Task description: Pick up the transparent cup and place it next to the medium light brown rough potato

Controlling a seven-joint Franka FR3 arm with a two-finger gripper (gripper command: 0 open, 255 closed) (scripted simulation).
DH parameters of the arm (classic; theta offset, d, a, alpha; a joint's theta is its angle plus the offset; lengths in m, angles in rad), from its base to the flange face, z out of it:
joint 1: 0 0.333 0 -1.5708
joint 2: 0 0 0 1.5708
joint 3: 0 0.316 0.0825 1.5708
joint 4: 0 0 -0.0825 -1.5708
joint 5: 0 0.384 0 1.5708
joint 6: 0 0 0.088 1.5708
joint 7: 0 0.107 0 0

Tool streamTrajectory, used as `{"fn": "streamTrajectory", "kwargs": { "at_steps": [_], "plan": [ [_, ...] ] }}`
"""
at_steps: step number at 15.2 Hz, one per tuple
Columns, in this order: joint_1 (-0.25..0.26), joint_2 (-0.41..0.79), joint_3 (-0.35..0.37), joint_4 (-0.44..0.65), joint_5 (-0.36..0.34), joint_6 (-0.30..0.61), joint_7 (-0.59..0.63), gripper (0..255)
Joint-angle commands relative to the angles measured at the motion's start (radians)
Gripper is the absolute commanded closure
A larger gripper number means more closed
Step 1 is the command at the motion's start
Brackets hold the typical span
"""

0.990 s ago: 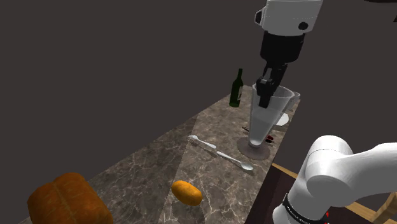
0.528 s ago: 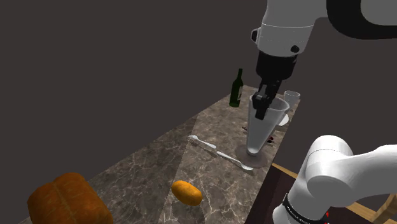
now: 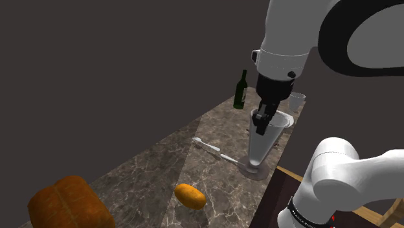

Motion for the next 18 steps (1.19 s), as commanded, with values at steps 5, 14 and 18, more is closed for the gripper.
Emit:
{"fn": "streamTrajectory", "kwargs": {
  "at_steps": [5,14,18],
  "plan": [
    [0.014,-0.038,0.014,-0.098,0.017,0.06,0.005,255],
    [0.037,-0.077,0.045,-0.233,0.051,0.155,0.016,255],
    [0.047,-0.089,0.061,-0.291,0.068,0.198,0.022,255]
  ]
}}
